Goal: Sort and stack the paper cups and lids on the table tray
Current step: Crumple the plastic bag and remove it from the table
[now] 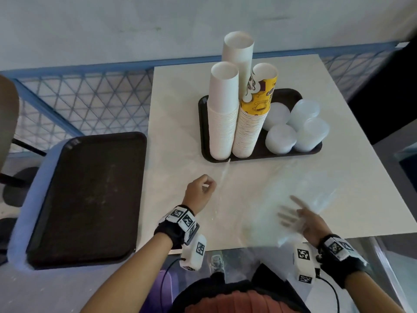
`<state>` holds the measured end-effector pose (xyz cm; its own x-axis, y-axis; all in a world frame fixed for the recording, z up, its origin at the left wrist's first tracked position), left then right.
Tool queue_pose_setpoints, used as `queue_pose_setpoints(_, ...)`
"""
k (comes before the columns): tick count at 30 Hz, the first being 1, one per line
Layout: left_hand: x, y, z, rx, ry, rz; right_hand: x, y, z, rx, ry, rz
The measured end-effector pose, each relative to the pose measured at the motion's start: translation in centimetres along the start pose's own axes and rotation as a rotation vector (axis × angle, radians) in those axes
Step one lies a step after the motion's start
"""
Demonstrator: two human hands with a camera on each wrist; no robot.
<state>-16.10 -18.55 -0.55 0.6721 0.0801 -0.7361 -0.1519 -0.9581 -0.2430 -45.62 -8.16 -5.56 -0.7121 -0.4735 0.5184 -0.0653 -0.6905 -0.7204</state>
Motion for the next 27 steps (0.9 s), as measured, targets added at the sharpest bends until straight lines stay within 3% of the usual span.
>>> queue_pose_setpoints(5, -4.4, 0.3, 1.4, 0.084, -0.094, 0.08, -2.0, -0.3, 2.2, 0.002, 0.037, 0.008)
queue_pose_setpoints(11, -8.8, 1.3, 8.6, 0.262, -0.061, 0.071, -2.9, 0.1, 4.8, 0.082, 0.111, 0.054)
queue_pose_setpoints(15, -9.8, 0.4, 11.9, 0.533, 0.056, 0.108, -3.2, 0.3, 5.3, 0.095, 0.002, 0.046)
queue_pose_setpoints(18, -8.4, -0.1, 10.8, 0.583, 0.126, 0.134, -3.4, 1.3, 3.9, -0.036, -0.046, -0.011)
queue_pose_setpoints(21, -4.9, 0.4, 7.0, 0.471, 0.195, 0.113, -3.3, 1.7, 2.4, -0.066, 0.0, 0.0)
queue_pose_setpoints(24, -0.2, 1.2, 2.8, 0.358, 0.563, 0.137, -3.0, 1.6, 1.3, -0.074, -0.005, -0.016)
queue_pose_setpoints(27, 4.7, 1.4, 0.5, 0.417, 0.91, 0.171, -2.2, 1.8, 0.2, 0.035, -0.013, -0.035)
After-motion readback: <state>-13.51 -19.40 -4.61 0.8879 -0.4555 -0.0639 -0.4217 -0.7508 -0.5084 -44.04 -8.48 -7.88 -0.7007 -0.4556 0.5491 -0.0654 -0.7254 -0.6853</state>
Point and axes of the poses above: each hand's wrist, its own y-axis towards the middle knuckle, its own z-axis out of the palm, x = y × z, the point moved 4 cm from there along y, towards the middle knuckle, and after that the axes turned 13 degrees about y, right-handed, at the moved point
